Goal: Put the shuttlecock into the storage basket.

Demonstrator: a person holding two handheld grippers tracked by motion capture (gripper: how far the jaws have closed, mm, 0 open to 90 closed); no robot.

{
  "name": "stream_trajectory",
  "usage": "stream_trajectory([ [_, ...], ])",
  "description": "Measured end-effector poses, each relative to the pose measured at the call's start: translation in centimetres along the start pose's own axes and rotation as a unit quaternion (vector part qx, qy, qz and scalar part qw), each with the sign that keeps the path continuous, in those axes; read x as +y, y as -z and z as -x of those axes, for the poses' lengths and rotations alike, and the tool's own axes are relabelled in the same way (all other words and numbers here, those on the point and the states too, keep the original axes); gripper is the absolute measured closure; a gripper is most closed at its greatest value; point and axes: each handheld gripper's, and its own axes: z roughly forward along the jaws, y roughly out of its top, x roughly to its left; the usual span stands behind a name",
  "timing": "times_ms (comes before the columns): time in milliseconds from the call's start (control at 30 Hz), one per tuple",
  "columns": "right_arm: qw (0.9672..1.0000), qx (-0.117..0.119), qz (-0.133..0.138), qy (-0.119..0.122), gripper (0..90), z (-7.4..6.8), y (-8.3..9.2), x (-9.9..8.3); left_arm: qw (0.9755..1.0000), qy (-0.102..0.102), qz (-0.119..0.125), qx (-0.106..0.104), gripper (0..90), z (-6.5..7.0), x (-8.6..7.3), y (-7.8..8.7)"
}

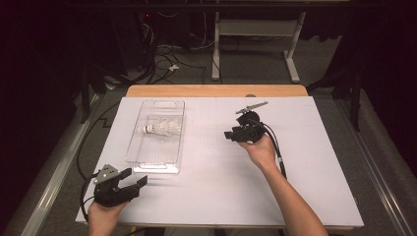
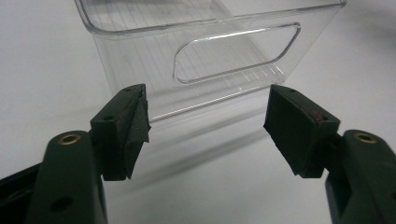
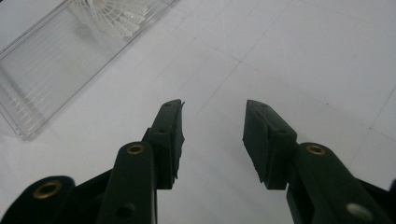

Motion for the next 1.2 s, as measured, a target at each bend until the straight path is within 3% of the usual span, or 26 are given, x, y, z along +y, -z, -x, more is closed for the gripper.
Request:
stream_trajectory([
  [1200,0.9997,-0.01,0.007,-0.02,57.9,1.7,1.7,-2.0,1.0,0.001,-0.001,0.001,31.6,-0.1,0.0,0.0],
])
